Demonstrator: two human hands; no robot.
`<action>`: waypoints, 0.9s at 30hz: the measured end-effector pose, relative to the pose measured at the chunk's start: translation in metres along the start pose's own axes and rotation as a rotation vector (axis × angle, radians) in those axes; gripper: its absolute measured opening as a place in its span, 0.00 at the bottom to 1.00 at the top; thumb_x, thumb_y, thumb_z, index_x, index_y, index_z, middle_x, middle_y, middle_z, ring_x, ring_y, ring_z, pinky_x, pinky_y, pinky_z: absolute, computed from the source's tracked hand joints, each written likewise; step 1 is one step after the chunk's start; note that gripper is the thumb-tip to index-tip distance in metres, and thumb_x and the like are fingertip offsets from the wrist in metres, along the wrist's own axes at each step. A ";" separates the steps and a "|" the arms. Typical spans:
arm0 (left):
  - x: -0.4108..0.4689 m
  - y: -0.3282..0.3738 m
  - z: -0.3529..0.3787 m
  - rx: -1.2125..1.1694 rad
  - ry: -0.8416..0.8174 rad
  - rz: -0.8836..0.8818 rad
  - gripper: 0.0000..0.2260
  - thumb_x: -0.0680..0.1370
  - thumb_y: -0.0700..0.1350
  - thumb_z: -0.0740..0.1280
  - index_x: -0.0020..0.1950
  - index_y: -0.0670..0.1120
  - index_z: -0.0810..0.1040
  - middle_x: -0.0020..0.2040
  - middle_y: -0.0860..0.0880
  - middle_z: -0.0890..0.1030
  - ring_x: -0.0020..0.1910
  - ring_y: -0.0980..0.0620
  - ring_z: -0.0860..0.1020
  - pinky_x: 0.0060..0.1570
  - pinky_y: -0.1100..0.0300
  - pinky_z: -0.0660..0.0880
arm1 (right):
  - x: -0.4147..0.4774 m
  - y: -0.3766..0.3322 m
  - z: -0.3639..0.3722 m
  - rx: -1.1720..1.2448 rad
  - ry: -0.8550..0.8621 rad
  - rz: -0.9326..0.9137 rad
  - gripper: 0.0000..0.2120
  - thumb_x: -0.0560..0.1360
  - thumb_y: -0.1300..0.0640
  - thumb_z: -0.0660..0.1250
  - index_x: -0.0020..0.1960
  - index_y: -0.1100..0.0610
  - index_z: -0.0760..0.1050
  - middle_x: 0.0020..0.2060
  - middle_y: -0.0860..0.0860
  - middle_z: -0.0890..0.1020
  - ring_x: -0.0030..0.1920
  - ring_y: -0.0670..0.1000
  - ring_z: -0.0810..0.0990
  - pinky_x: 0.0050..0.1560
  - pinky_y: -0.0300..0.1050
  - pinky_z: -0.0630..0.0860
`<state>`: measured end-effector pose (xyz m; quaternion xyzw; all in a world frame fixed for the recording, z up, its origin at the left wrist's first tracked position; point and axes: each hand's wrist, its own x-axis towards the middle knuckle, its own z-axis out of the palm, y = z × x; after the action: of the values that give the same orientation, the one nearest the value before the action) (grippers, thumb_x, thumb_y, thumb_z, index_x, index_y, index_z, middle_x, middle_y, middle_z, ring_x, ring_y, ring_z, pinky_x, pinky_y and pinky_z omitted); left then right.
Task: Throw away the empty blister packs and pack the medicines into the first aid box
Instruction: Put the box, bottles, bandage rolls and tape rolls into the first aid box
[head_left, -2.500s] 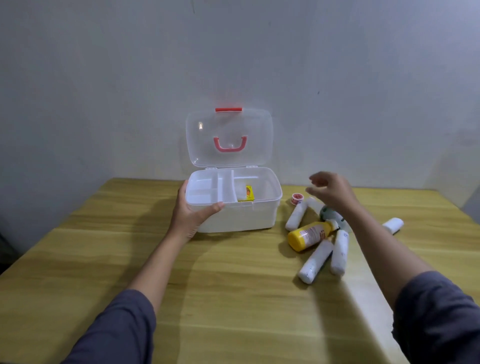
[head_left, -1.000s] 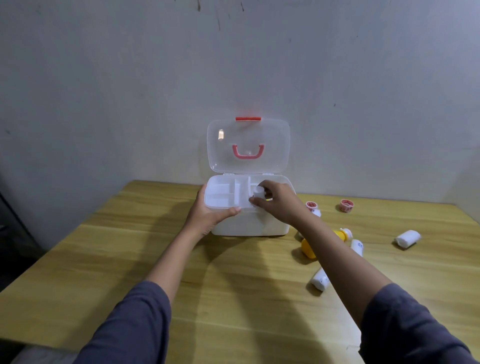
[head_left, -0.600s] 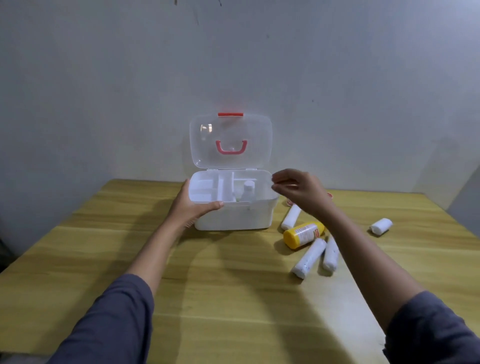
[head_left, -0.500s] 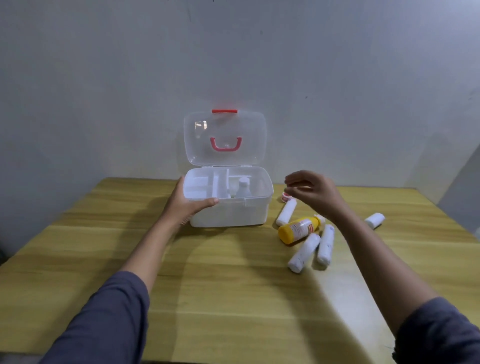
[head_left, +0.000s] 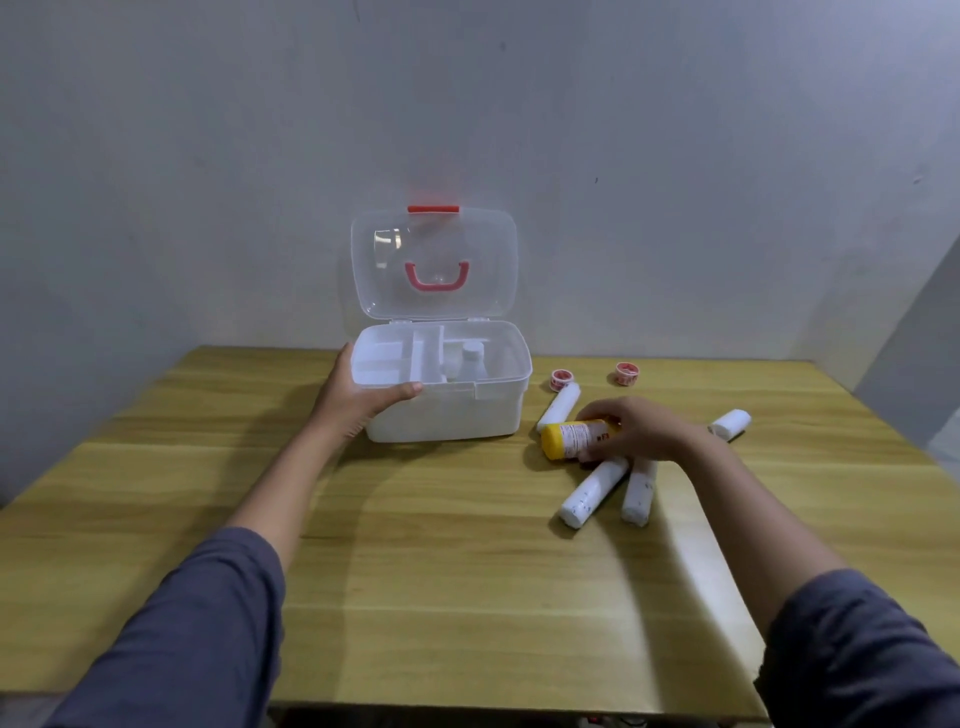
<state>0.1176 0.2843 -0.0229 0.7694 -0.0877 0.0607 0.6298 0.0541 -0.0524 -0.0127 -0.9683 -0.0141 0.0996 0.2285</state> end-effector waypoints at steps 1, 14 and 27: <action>0.000 0.000 0.000 -0.003 0.001 -0.003 0.44 0.54 0.57 0.80 0.68 0.51 0.70 0.60 0.55 0.79 0.60 0.57 0.77 0.55 0.60 0.74 | -0.001 0.000 0.000 0.008 0.015 -0.001 0.23 0.66 0.47 0.73 0.60 0.44 0.73 0.54 0.46 0.78 0.54 0.49 0.74 0.54 0.45 0.72; 0.002 -0.003 -0.002 0.010 -0.003 -0.004 0.46 0.54 0.57 0.81 0.70 0.51 0.69 0.63 0.53 0.78 0.63 0.53 0.76 0.65 0.49 0.73 | 0.004 -0.069 -0.036 0.218 0.502 -0.224 0.21 0.60 0.45 0.77 0.50 0.51 0.80 0.42 0.47 0.82 0.38 0.47 0.77 0.41 0.46 0.74; 0.001 -0.004 -0.001 0.014 0.011 0.001 0.45 0.54 0.57 0.80 0.69 0.52 0.70 0.62 0.54 0.78 0.62 0.54 0.77 0.64 0.50 0.73 | 0.044 -0.117 -0.047 -0.307 0.264 -0.280 0.21 0.66 0.53 0.74 0.57 0.56 0.78 0.51 0.53 0.76 0.49 0.52 0.74 0.50 0.47 0.76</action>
<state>0.1194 0.2861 -0.0260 0.7733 -0.0842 0.0658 0.6250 0.1086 0.0349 0.0729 -0.9849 -0.1333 -0.0638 0.0903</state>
